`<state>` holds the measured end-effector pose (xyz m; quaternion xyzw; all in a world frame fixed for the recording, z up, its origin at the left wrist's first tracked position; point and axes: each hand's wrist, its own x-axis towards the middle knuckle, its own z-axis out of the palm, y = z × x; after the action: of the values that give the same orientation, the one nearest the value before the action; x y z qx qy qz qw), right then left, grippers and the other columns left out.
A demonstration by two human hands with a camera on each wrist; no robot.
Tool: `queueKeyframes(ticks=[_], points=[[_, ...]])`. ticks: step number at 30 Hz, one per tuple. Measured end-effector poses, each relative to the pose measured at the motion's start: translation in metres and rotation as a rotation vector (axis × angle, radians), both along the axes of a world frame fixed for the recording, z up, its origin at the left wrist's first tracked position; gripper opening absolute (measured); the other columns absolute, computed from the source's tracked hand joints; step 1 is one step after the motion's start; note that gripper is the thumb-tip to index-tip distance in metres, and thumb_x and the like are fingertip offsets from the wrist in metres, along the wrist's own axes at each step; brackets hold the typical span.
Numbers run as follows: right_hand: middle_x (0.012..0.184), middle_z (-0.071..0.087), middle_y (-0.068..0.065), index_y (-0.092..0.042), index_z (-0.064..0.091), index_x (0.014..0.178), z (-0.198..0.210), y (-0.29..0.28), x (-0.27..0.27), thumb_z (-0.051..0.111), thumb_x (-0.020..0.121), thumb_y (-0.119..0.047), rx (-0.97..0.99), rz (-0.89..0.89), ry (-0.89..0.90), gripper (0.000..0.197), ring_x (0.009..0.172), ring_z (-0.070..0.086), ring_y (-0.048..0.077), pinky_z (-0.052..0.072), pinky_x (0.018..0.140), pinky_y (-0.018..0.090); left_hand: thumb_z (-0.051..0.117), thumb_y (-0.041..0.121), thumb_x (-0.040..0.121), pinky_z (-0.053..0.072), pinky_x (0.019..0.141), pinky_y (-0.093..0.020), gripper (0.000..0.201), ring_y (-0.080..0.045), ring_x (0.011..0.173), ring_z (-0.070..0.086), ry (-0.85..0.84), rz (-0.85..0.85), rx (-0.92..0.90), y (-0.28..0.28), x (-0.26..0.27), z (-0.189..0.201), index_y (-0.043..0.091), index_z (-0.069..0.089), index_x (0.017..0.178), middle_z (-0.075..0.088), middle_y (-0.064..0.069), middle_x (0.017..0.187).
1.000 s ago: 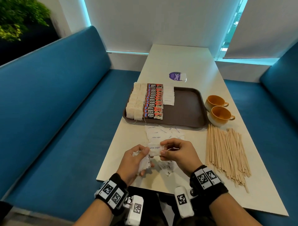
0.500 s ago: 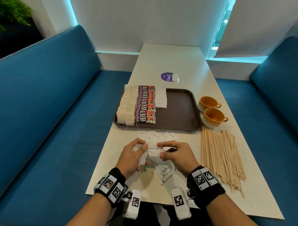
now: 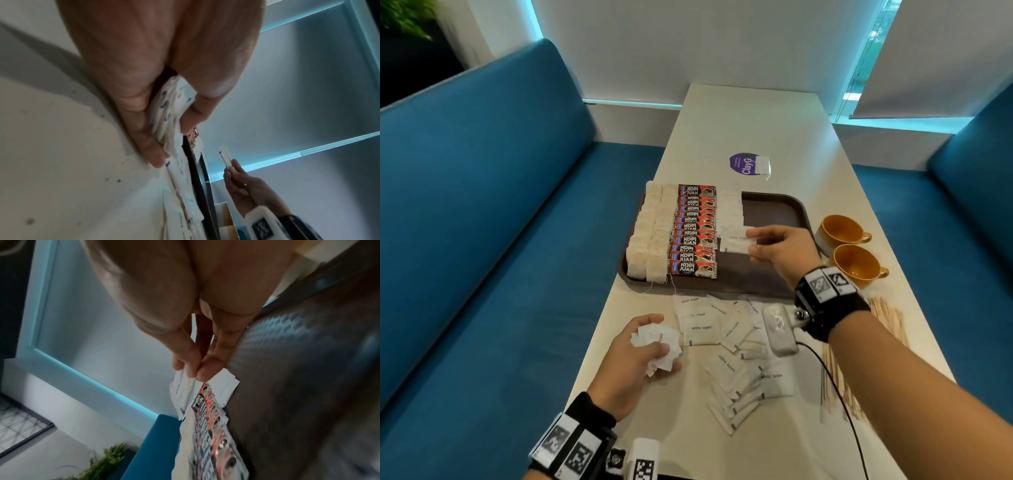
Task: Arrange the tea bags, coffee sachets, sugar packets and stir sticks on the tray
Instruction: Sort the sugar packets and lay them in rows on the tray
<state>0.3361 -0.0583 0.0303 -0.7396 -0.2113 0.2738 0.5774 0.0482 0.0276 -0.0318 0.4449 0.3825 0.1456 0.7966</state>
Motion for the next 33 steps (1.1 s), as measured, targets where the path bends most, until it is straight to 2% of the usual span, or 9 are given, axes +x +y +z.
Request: queueKeyframes(ticks=[2,6,9,14,18,22,26,29,33], points=[[0.103,0.069,0.015,-0.003,0.077,0.106,-0.002,0.017,0.017,0.073,0.084,0.012,-0.015,-0.008,0.022,0.027,0.090,0.071,0.026,0.064,0.078,0.031,0.055,-0.018,0.090,0.061,0.080,-0.051,0.046,-0.049,0.100,0.070,0.002,0.036,-0.028,-0.001,-0.001,-0.002,0.012,0.061,0.125,0.068,-0.032,0.114],[0.105,0.073,0.014,-0.016,0.078,0.088,-0.023,0.047,0.048,0.075,0.083,0.010,-0.137,-0.024,0.038,0.027,0.096,0.074,0.029,0.064,0.079,0.031,0.056,-0.017,0.090,0.061,0.082,-0.053,0.044,-0.042,0.090,0.072,0.014,0.039,-0.064,0.003,0.000,-0.006,0.010,0.064,0.123,0.070,-0.031,0.111],[0.106,0.073,0.014,-0.016,0.077,0.086,-0.037,0.061,0.064,0.076,0.082,0.010,-0.201,-0.014,0.049,0.027,0.093,0.073,0.028,0.063,0.068,0.024,0.058,-0.015,0.090,0.058,0.089,-0.056,0.042,-0.042,0.092,0.072,0.031,0.021,-0.076,0.006,-0.001,-0.009,0.009,0.064,0.124,0.069,-0.031,0.113],[0.100,0.075,0.010,-0.019,0.080,0.085,-0.050,0.071,0.078,0.079,0.081,0.007,-0.317,0.029,0.002,0.026,0.083,0.072,0.022,0.063,0.078,0.032,0.070,-0.006,0.085,0.044,0.101,-0.071,0.045,-0.047,0.092,0.071,0.069,-0.001,-0.036,0.010,-0.001,-0.012,0.010,0.063,0.127,0.072,-0.027,0.110],[0.097,0.073,0.003,-0.020,0.082,0.090,-0.049,0.078,0.080,0.083,0.080,-0.002,-0.448,0.069,-0.095,0.020,0.080,0.072,0.020,0.060,0.062,0.024,0.074,0.010,0.073,0.036,0.102,-0.078,0.053,-0.047,0.092,0.071,0.058,-0.002,0.009,0.009,-0.001,-0.015,0.014,0.064,0.124,0.072,-0.025,0.108],[0.097,0.070,0.000,-0.020,0.082,0.091,-0.045,0.083,0.080,0.085,0.080,-0.005,-0.510,0.095,-0.149,0.019,0.073,0.070,0.018,0.055,0.053,0.020,0.072,0.009,0.072,0.046,0.100,-0.069,0.056,-0.046,0.090,0.072,0.045,0.006,0.032,0.006,0.000,-0.016,0.013,0.061,0.127,0.073,-0.024,0.107],[0.096,0.074,0.009,-0.023,0.079,0.094,-0.038,0.076,0.078,0.085,0.081,-0.009,-0.472,0.114,-0.119,0.020,0.076,0.072,0.019,0.062,0.064,0.028,0.072,0.003,0.079,0.048,0.091,-0.061,0.051,-0.045,0.088,0.072,0.058,-0.016,0.066,0.006,-0.001,-0.020,0.013,0.060,0.128,0.074,-0.024,0.105],[0.093,0.075,0.012,-0.023,0.077,0.095,-0.031,0.064,0.068,0.084,0.082,-0.009,-0.387,0.057,-0.090,0.020,0.069,0.068,0.018,0.061,0.063,0.029,0.067,-0.006,0.088,0.050,0.094,-0.061,0.040,-0.045,0.088,0.072,0.066,-0.029,0.086,0.005,-0.002,-0.019,0.008,0.062,0.125,0.074,-0.025,0.104],[0.089,0.070,0.009,-0.019,0.075,0.097,-0.019,0.034,0.034,0.081,0.086,-0.012,-0.265,0.054,-0.113,0.014,0.066,0.064,0.015,0.063,0.066,0.032,0.058,-0.011,0.092,0.051,0.082,-0.045,0.035,-0.039,0.084,0.073,0.055,-0.022,0.114,-0.002,-0.003,-0.017,0.004,0.062,0.123,0.073,-0.027,0.103]])
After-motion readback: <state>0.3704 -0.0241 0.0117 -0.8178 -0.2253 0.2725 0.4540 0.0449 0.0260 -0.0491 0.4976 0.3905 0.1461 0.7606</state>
